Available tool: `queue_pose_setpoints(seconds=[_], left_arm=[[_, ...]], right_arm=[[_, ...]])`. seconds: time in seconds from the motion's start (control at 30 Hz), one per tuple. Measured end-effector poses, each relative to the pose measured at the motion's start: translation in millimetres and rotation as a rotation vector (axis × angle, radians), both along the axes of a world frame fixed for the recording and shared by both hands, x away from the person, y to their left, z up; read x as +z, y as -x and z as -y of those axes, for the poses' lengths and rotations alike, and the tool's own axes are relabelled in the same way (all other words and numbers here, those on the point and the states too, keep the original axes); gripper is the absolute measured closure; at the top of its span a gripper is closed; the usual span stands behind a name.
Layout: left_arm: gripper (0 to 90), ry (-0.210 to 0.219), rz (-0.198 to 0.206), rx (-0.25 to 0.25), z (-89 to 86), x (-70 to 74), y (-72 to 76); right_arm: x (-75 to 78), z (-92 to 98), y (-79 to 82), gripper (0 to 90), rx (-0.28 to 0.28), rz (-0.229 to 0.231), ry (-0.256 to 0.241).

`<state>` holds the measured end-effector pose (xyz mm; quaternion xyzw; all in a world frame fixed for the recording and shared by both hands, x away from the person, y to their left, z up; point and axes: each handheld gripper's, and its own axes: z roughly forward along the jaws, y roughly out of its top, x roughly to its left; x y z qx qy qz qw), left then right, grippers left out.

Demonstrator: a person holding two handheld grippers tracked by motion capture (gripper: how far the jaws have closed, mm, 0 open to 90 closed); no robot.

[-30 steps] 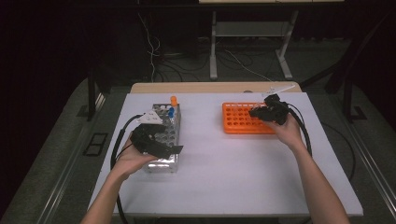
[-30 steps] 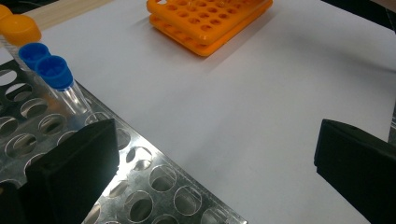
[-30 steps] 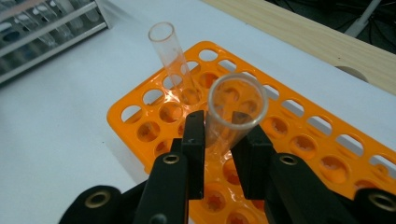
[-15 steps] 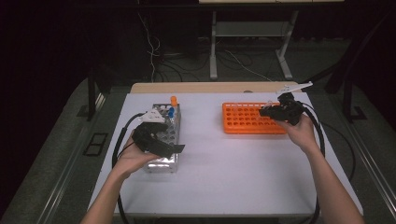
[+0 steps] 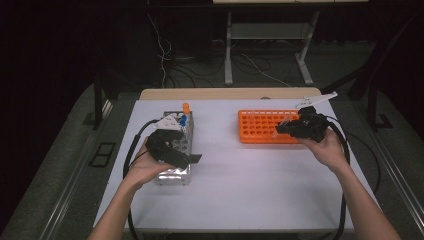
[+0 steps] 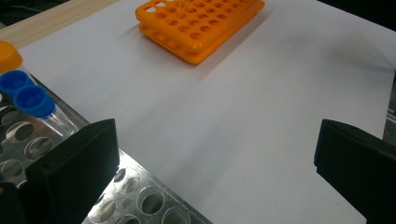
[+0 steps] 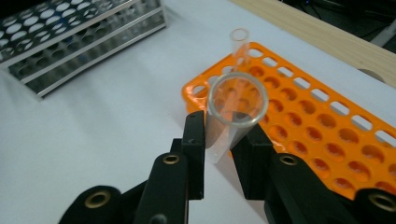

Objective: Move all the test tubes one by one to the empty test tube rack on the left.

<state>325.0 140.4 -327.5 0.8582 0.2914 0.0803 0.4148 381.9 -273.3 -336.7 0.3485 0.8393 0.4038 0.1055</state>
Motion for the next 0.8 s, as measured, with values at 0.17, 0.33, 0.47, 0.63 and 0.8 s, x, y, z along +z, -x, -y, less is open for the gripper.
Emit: queue_pose_setpoints(seconds=[0.17, 0.33, 0.47, 0.63, 0.8], left_arm=[[0.0, -0.003, 0.003, -0.009, 2.5, 2.4, 0.4], [0.0, -0.008, 0.004, -0.019, 5.3, 4.3, 0.9], [0.0, -0.012, 0.005, -0.031, 8.1, 5.6, 1.2], [0.0, -0.015, 0.009, -0.047, 11.8, 7.4, 0.8], [0.0, -0.026, 0.009, -0.062, 15.6, 8.2, 0.6]], right_arm=[[5.6, -12.3, 12.9, 74.8, 0.054, -0.001, 0.026], [7.9, -23.3, 22.6, 74.8, 0.097, -0.009, 0.04], [8.8, -32.9, 27.6, 74.8, 0.131, -0.02, 0.048], [7.9, -49.5, 32.3, 74.8, 0.183, -0.032, 0.076], [7.1, -66.9, 34.8, 74.7, 0.234, -0.041, 0.087]])
